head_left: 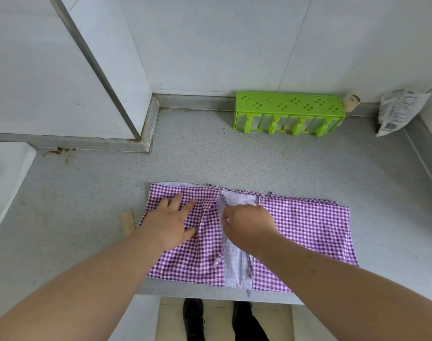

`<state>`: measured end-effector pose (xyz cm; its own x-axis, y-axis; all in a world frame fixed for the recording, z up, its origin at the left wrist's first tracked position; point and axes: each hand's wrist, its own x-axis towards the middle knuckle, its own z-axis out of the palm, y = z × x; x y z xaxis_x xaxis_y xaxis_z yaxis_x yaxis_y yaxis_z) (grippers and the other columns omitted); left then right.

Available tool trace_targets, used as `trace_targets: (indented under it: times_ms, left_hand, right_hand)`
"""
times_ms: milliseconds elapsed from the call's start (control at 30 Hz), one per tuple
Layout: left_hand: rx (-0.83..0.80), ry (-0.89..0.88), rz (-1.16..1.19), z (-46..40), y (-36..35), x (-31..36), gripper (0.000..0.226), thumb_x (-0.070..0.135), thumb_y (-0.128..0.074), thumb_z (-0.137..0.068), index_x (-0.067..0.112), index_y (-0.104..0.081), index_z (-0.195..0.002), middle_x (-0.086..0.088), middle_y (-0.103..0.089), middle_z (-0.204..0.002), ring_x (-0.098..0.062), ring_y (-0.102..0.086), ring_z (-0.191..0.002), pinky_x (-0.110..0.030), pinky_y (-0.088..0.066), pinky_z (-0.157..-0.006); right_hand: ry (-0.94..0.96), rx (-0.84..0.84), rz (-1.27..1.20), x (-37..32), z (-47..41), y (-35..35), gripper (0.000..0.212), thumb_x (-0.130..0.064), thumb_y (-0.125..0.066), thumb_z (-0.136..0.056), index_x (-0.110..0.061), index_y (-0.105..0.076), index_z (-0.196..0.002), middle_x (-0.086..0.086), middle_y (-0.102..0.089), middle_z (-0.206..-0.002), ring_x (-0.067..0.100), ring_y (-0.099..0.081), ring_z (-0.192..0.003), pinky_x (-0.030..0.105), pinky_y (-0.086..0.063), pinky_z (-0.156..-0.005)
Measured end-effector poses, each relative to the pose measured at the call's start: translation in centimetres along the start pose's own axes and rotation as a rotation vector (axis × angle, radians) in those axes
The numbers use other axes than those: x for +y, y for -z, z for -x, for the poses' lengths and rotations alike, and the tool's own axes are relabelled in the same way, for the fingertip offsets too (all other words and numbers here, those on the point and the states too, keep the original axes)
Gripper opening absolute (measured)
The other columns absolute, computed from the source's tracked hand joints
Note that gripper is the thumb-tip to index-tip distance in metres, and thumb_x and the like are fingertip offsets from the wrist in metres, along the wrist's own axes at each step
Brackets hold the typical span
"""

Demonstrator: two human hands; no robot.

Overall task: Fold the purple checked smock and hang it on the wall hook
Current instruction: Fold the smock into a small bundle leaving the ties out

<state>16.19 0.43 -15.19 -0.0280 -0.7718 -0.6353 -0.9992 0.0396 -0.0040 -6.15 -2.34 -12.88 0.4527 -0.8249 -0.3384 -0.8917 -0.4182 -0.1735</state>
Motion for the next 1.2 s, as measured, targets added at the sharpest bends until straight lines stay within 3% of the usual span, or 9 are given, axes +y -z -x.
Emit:
trace_targets:
  times_ms: [133,267,400,500,533,600,767,1067,1200]
  left_hand:
    - [-0.008,0.006,-0.023,-0.2,-0.5,0.0,0.089,0.073,-0.034,-0.101,0.038,0.015,-0.166,-0.003,0.015,-0.177,-0.037,0.001,-0.162,-0.057,-0.018,-0.130]
    - [-0.003,0.004,-0.028,-0.5,-0.9,-0.2,0.091,0.074,-0.035,-0.100,0.038,0.017,-0.165,-0.004,0.015,-0.177,-0.038,0.001,-0.162,-0.058,-0.020,-0.130]
    - [-0.010,0.008,-0.036,-0.6,-1.0,-0.2,0.092,0.075,-0.034,-0.099,0.039,0.018,-0.165,-0.003,0.016,-0.177,-0.037,0.002,-0.162,-0.058,-0.020,-0.130]
    - [-0.029,0.007,-0.034,-0.5,-0.8,-0.2,0.091,0.075,-0.034,-0.100,0.039,0.019,-0.164,-0.003,0.017,-0.176,-0.037,0.003,-0.162,-0.058,-0.018,-0.130]
    - [-0.031,0.008,-0.032,-0.5,-0.8,-0.2,0.091,0.075,-0.034,-0.100,0.039,0.019,-0.164,-0.003,0.018,-0.176,-0.037,0.004,-0.162,-0.058,-0.018,-0.130]
    - [-0.034,0.011,-0.031,-0.5,-0.7,-0.2,0.092,0.075,-0.034,-0.100,0.039,0.020,-0.164,-0.003,0.018,-0.176,-0.037,0.004,-0.162,-0.058,-0.017,-0.130]
    - [-0.046,0.011,-0.027,-0.5,-0.6,-0.1,0.092,0.077,-0.033,-0.099,0.039,0.020,-0.164,-0.003,0.019,-0.176,-0.038,0.005,-0.162,-0.058,-0.016,-0.130]
    - [-0.063,0.004,0.012,-0.1,-0.2,-0.1,0.098,0.081,-0.037,-0.096,0.039,0.020,-0.164,-0.002,0.020,-0.176,-0.038,0.008,-0.162,-0.059,-0.017,-0.129]
    - [-0.078,0.008,-0.022,-0.2,0.1,0.1,0.103,0.082,-0.041,-0.094,0.037,0.019,-0.165,-0.005,0.018,-0.176,-0.038,0.004,-0.162,-0.058,-0.019,-0.129]
  right_hand:
    - [-0.153,-0.101,0.041,-1.9,-1.6,-0.3,0.037,-0.025,-0.038,-0.109,-0.028,-0.046,-0.145,-0.004,-0.068,-0.070,0.018,-0.068,-0.060,0.037,-0.060,-0.072]
    - [-0.254,-0.207,-0.067,-2.8,-2.1,0.3,0.040,-0.035,-0.045,-0.107,-0.027,-0.048,-0.146,-0.004,-0.064,-0.082,0.020,-0.068,-0.075,0.038,-0.062,-0.074]
    - [-0.325,-0.242,-0.098,-3.2,-2.1,-0.1,0.037,-0.024,-0.047,-0.106,-0.026,-0.050,-0.143,-0.004,-0.062,-0.082,0.019,-0.068,-0.076,0.039,-0.063,-0.076]
    - [-0.335,-0.206,-0.111,-3.2,-1.5,-0.2,0.016,-0.036,-0.049,-0.106,-0.027,-0.052,-0.119,-0.005,-0.060,-0.082,0.020,-0.067,-0.076,0.039,-0.062,-0.076]
    - [-0.339,-0.201,-0.111,-3.2,-1.4,-0.1,0.018,-0.043,-0.050,-0.105,-0.025,-0.049,-0.107,-0.006,-0.059,-0.083,0.020,-0.067,-0.076,0.038,-0.061,-0.075]
    - [-0.359,-0.223,-0.116,-3.1,-1.5,-0.3,0.029,-0.050,-0.053,-0.103,-0.021,-0.054,-0.103,-0.005,-0.063,-0.083,0.018,-0.068,-0.074,0.035,-0.060,-0.070]
    - [-0.430,-0.265,-0.182,-3.5,-2.1,-1.2,0.017,-0.033,-0.055,-0.099,-0.019,-0.063,-0.092,-0.003,-0.069,-0.078,0.018,-0.068,-0.067,0.029,-0.052,-0.057]
    - [-0.401,-0.288,-0.178,-1.2,0.1,-0.9,0.020,-0.036,-0.058,-0.094,-0.019,-0.065,-0.086,-0.003,-0.070,-0.078,0.014,-0.070,-0.066,0.030,-0.060,-0.062]
    - [-0.303,-0.185,-0.176,-0.8,1.2,-0.6,0.033,-0.046,-0.038,-0.104,-0.025,-0.061,-0.093,-0.005,-0.069,-0.076,0.015,-0.069,-0.064,0.032,-0.060,-0.061]
